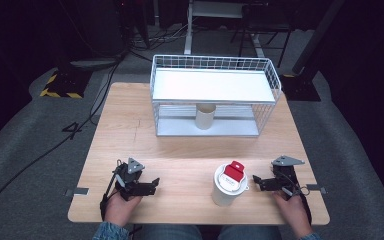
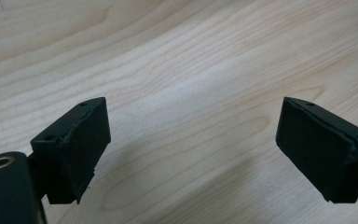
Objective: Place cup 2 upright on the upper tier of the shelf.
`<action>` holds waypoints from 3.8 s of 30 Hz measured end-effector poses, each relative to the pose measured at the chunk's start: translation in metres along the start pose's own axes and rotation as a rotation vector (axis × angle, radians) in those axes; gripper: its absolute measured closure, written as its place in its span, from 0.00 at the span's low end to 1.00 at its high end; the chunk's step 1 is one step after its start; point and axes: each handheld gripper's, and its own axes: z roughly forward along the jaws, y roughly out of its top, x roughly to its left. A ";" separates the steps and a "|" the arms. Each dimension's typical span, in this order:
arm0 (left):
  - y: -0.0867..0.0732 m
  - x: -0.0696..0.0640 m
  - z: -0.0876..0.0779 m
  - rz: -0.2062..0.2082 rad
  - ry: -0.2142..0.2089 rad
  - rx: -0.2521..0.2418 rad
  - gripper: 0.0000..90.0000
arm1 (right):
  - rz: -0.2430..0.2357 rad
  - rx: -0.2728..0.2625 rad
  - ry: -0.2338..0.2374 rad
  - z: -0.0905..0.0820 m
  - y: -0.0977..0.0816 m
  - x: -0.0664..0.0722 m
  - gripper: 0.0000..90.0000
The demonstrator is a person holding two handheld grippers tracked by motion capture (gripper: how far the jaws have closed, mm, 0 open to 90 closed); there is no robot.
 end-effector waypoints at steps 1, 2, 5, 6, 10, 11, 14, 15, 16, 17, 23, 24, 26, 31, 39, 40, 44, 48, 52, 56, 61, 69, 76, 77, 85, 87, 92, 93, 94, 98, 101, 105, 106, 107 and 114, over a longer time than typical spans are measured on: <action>-0.001 0.000 0.002 0.017 0.011 0.019 0.16 | 0.000 0.000 0.001 0.000 0.000 0.000 0.01; -0.001 0.000 0.002 0.017 0.011 0.019 0.16 | 0.000 0.000 0.001 0.000 0.000 0.000 0.01; -0.003 0.000 0.006 0.038 0.016 0.035 0.15 | -0.002 0.000 0.002 0.000 0.000 0.000 0.01; -0.003 0.000 0.006 0.038 0.016 0.035 0.15 | -0.002 0.000 0.002 0.000 0.000 0.000 0.01; -0.007 0.002 0.008 0.040 0.023 -0.010 0.15 | -0.004 0.000 0.003 0.000 0.000 0.000 0.01; -0.008 0.003 0.008 0.040 0.025 -0.020 0.14 | -0.005 -0.001 0.004 0.000 0.000 0.000 0.01; -0.007 0.003 0.009 0.050 0.016 -0.012 0.10 | -0.006 0.000 0.006 0.000 0.000 -0.001 0.01; -0.007 0.003 0.009 0.048 0.015 -0.010 0.10 | -0.006 0.000 0.006 0.000 0.000 -0.001 0.01; -0.007 0.003 0.009 0.048 0.015 -0.010 0.10 | -0.006 0.000 0.006 0.000 0.000 -0.001 0.01; -0.007 0.003 0.009 0.048 0.015 -0.011 0.10 | -0.006 0.000 0.005 0.000 0.000 -0.001 0.01; -0.007 0.002 0.010 0.043 0.016 -0.012 0.10 | -0.006 0.001 0.003 0.000 0.000 0.000 0.01; -0.007 0.002 0.010 0.043 0.016 -0.012 0.10 | -0.006 0.001 0.003 0.000 0.000 0.000 0.01; -0.007 0.002 0.009 0.043 0.016 -0.012 0.10 | -0.006 0.001 0.003 0.000 0.000 0.000 0.01; -0.007 0.002 0.010 0.043 0.016 -0.012 0.10 | -0.006 -0.002 0.009 0.000 0.000 -0.001 0.01; -0.007 0.002 0.010 0.043 0.016 -0.012 0.10 | -0.024 -0.019 0.043 -0.011 0.004 0.003 0.03; -0.007 0.002 0.009 0.043 0.016 -0.012 0.10 | -0.028 -0.025 0.049 -0.014 0.004 0.004 0.03; -0.007 0.002 0.010 0.043 0.016 -0.012 0.10 | -0.048 -0.052 0.077 -0.030 0.008 0.009 0.04; -0.007 0.002 0.010 0.043 0.016 -0.012 0.10 | -0.060 -0.062 0.109 -0.047 0.009 0.017 0.06; -0.007 0.003 0.009 0.043 0.015 -0.010 0.10 | -0.060 -0.089 0.149 -0.060 0.009 0.023 0.07; -0.007 0.003 0.009 0.043 0.015 -0.010 0.10 | -0.069 -0.114 0.182 -0.072 0.009 0.031 0.07; -0.007 0.002 0.010 0.043 0.017 -0.013 0.10 | -0.091 -0.124 0.210 -0.081 0.009 0.042 0.07; -0.007 0.002 0.010 0.043 0.016 -0.012 0.10 | -0.142 -0.141 0.306 -0.088 0.012 0.064 0.07; -0.007 0.003 0.009 0.043 0.014 -0.010 0.10 | -0.162 -0.155 0.367 -0.080 0.015 0.077 0.06; -0.007 0.002 0.009 0.043 0.015 -0.011 0.10 | -0.163 -0.164 0.395 -0.078 0.016 0.081 0.05; -0.009 0.002 0.008 0.037 0.030 -0.012 0.10 | -0.189 -0.173 0.425 -0.066 0.021 0.096 0.02; -0.009 0.002 0.008 0.037 0.030 -0.013 0.10 | -0.181 -0.182 0.436 -0.062 0.021 0.098 0.02; -0.009 0.001 0.008 0.036 0.031 -0.014 0.10 | -0.185 -0.196 0.447 -0.054 0.022 0.104 0.00; -0.009 0.001 0.007 0.037 0.034 -0.014 0.10 | -0.186 -0.211 0.451 -0.051 0.022 0.107 0.00; -0.009 0.001 0.007 0.035 0.033 -0.014 0.10 | -0.186 -0.211 0.451 -0.051 0.022 0.107 0.00; -0.010 0.001 0.007 0.034 0.034 -0.015 0.10 | -0.183 -0.239 0.451 -0.045 0.024 0.111 0.00; -0.010 0.001 0.007 0.034 0.034 -0.014 0.10 | -0.179 -0.262 0.454 -0.038 0.024 0.115 0.00; -0.010 0.001 0.007 0.032 0.037 -0.014 0.10 | -0.184 -0.283 0.454 -0.032 0.025 0.121 0.00; -0.010 0.001 0.007 0.032 0.037 -0.014 0.10 | -0.184 -0.283 0.454 -0.032 0.025 0.121 0.00; -0.010 0.001 0.007 0.032 0.037 -0.014 0.10 | -0.184 -0.289 0.437 -0.030 0.025 0.124 0.00; -0.010 0.000 0.007 0.030 0.038 -0.015 0.10 | -0.168 -0.322 0.436 -0.025 0.024 0.125 0.00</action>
